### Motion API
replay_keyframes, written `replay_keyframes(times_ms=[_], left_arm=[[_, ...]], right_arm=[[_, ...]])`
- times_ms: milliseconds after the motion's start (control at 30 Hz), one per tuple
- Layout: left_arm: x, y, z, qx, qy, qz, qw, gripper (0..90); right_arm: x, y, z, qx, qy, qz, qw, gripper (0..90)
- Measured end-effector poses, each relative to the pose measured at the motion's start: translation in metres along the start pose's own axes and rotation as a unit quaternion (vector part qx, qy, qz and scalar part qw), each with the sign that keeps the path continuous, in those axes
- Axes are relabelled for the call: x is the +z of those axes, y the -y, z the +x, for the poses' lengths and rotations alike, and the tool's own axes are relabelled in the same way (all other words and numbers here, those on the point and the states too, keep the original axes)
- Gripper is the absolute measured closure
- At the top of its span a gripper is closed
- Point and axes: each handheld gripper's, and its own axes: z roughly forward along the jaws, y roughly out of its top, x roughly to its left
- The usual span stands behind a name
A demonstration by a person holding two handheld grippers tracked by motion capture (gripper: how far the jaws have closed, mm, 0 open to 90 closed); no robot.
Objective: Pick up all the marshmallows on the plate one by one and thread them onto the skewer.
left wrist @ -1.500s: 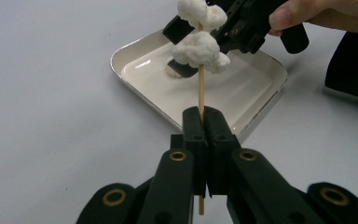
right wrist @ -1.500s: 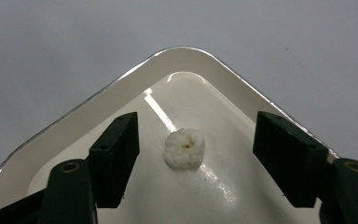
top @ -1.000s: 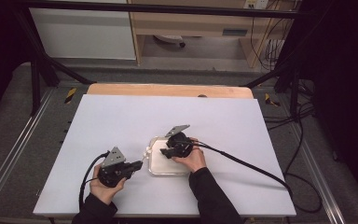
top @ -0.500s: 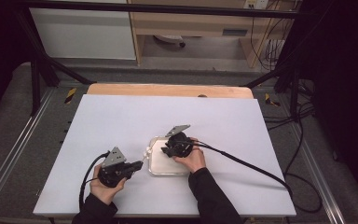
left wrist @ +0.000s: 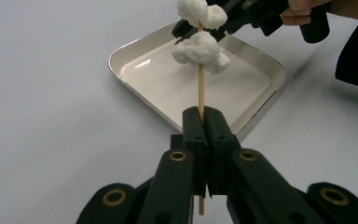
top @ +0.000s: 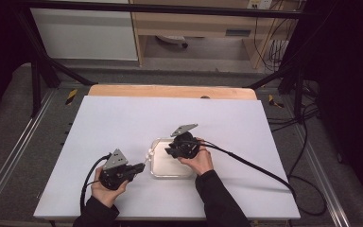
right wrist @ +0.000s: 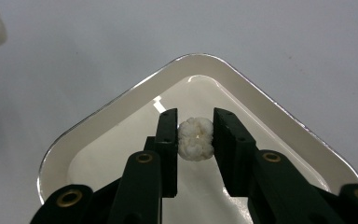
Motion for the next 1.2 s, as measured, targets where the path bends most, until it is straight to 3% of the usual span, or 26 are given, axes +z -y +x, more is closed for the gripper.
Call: replay_keyframes(times_ms=[267,633,900,1200], left_arm=[[0.000,0.000,-0.001,0.001,-0.001,0.000,1.0000,88.9],[0.001,-0.001,-0.003,0.005,0.003,0.001,1.0000,88.9],[0.002,-0.001,-0.006,0.009,0.007,0.002,0.9999,88.9],[0.003,-0.001,-0.009,0.012,0.009,0.001,0.9999,88.9]], right_arm=[[-0.019,0.004,-0.001,0.010,-0.013,-0.020,0.9997,72.6],[-0.055,0.017,-0.004,0.030,-0.030,-0.071,0.9966,72.6],[-0.082,0.026,-0.011,0.058,-0.045,-0.111,0.9911,72.7],[-0.100,0.028,-0.014,0.072,-0.057,-0.141,0.9858,72.7]])
